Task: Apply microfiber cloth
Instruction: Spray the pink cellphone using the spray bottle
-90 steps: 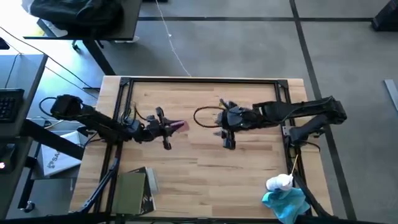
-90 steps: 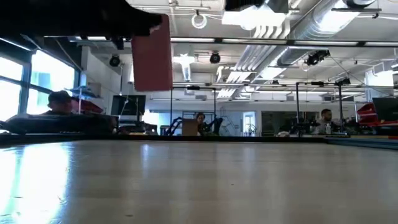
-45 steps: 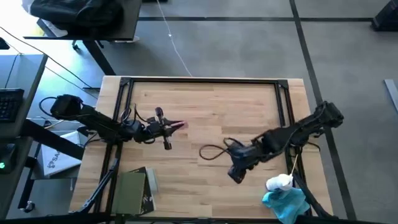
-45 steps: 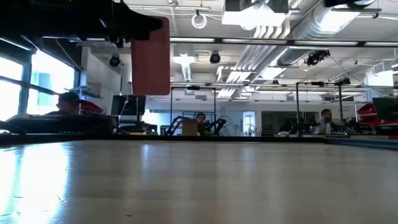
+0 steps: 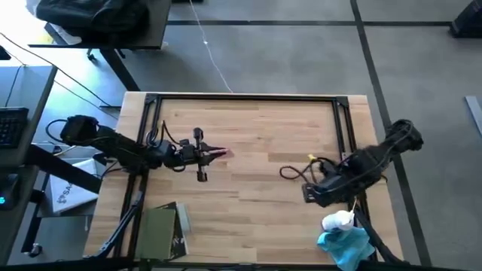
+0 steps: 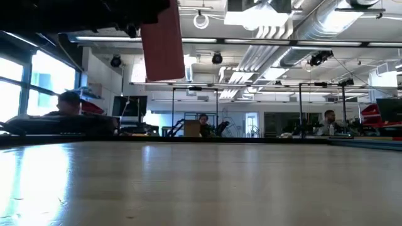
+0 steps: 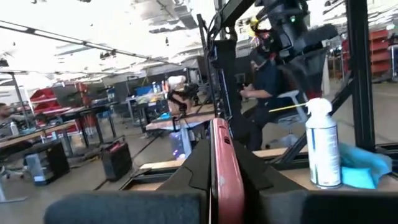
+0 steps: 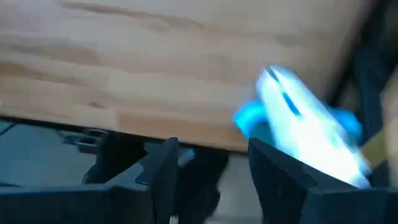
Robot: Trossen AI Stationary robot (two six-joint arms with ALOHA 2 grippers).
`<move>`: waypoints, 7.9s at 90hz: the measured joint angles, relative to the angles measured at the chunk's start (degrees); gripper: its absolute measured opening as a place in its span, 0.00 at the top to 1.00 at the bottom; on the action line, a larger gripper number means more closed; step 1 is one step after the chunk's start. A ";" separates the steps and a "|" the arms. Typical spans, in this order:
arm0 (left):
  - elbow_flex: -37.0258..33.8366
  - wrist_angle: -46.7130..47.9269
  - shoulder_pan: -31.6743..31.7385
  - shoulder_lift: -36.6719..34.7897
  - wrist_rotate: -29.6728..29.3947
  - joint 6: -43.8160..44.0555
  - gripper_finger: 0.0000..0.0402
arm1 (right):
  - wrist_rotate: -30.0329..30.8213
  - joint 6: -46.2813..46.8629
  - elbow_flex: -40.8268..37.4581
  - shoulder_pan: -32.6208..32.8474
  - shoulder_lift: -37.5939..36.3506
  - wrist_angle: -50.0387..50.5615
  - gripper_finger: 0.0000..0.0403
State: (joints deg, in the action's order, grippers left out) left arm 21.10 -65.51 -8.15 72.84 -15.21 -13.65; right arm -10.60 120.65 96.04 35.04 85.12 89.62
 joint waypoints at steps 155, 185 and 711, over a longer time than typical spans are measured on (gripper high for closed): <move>0.02 -2.09 -0.14 0.00 1.39 2.55 0.98 | -3.86 2.18 -10.68 12.27 0.24 0.40 0.78; 0.02 -2.09 -0.14 0.00 1.15 2.93 0.98 | -2.81 -6.69 -10.66 12.09 1.17 0.38 0.80; 12.00 5.70 -6.07 13.20 -42.27 18.13 0.98 | -51.20 -176.22 -15.46 -45.54 13.45 -49.84 1.00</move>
State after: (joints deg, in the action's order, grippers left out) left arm 33.10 -59.81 -14.23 86.04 -57.48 4.48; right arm -61.80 -55.57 80.58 -10.50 98.56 39.78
